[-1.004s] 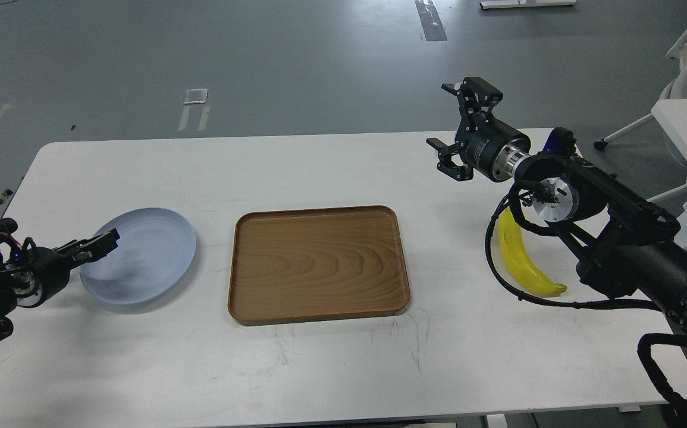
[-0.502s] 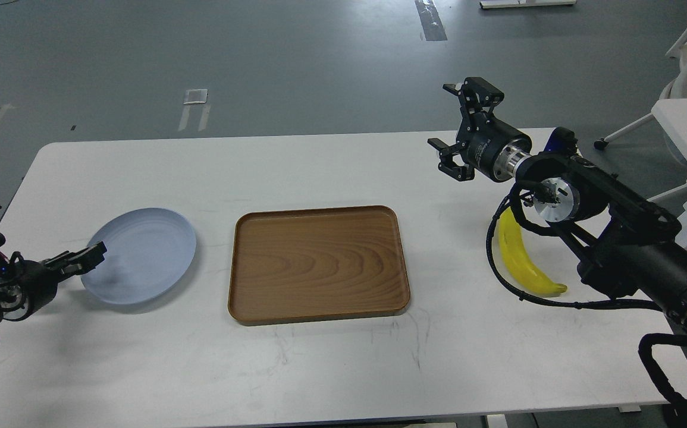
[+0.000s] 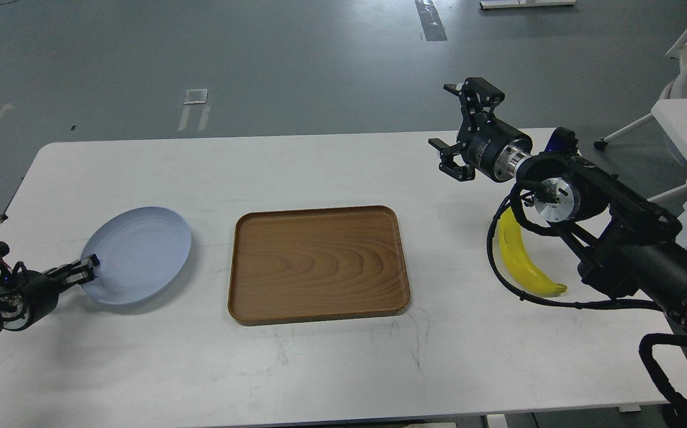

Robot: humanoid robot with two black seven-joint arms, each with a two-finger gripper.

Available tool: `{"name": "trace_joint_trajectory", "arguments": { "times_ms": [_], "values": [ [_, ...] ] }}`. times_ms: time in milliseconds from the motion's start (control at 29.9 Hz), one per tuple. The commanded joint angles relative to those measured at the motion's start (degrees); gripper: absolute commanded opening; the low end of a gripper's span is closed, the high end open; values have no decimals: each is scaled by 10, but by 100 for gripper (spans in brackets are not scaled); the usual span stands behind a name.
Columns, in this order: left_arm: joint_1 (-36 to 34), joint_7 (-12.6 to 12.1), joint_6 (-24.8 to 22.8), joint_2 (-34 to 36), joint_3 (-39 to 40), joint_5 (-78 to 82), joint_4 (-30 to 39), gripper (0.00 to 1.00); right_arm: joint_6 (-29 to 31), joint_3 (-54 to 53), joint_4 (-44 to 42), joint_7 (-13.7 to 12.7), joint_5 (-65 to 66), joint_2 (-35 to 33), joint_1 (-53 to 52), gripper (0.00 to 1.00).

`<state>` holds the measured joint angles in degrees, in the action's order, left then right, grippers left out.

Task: Place banana on plate with both arms
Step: 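Grasp the plate rim with the left gripper, then lift the plate and carry it over the wooden tray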

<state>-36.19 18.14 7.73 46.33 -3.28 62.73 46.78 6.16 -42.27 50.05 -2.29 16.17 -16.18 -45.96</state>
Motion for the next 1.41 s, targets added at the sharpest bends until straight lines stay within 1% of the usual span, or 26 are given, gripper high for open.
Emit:
{"name": "trace_joint_trajectory", "arguments": {
  "times_ms": [0,100,268,368,435,502,535,569,636,669,703,736,770,837,870,937,1004,1037,1104,1171,1305,1372],
  "values": [
    [-2,1,1,0,-4,0,-2,0,-1,1,0,0,0,0,0,100],
    [-5,19,3,1,-4,0,-1,0,-1,1,0,1,1,0,0,100],
    [-13,24,4,17,0,0,7,0,-3,1,0,1,1,0,0,100],
    [-26,39,3,24,0,-1,8,0,-6,1,1,1,0,0,0,100],
    [-33,43,0,26,1,-2,8,0,-6,1,1,1,0,0,0,100],
    [-43,53,-3,30,1,-9,8,0,-6,1,1,1,0,-1,0,100],
    [-54,66,-8,30,3,-11,9,0,-6,0,1,1,0,-1,0,100],
    [-68,82,-23,31,6,-12,9,0,-6,0,2,1,0,-1,-1,100],
    [-84,98,-41,34,6,-12,14,0,-6,0,2,1,0,-1,-1,100],
    [-97,99,-53,45,6,-10,26,0,-6,0,3,2,0,-1,-1,100],
    [-105,99,-54,56,6,-4,49,0,-7,0,3,1,0,-2,-1,100],
    [-110,99,-52,60,6,-3,64,0,-7,0,3,1,0,-3,-1,100],
    [-121,99,-48,69,6,1,96,0,-6,-1,3,1,0,-6,-1,100],
    [-136,99,-40,75,6,16,126,0,-6,-1,3,1,0,-8,-1,100],
    [-150,99,-33,76,6,43,151,0,-6,-1,3,1,0,-8,-1,100],
    [-164,99,-29,72,6,92,175,0,-7,-1,3,1,0,-8,-1,100],
    [-174,99,-29,64,7,131,190,0,-6,0,3,2,0,-8,-1,100],
    [-179,99,-29,48,8,145,197,0,-6,0,3,1,0,-8,-1,100],
    [-183,99,-29,18,7,150,199,0,-7,0,3,1,0,-8,-1,100],
    [-185,99,-29,-32,4,150,186,0,-6,0,2,1,0,-8,-1,100],
    [-182,99,-32,-78,-3,151,157,0,-6,1,2,1,0,-9,0,100],
    [-182,99,-36,-103,-5,152,132,0,-6,0,2,1,0,-14,0,100]
  ]
}}
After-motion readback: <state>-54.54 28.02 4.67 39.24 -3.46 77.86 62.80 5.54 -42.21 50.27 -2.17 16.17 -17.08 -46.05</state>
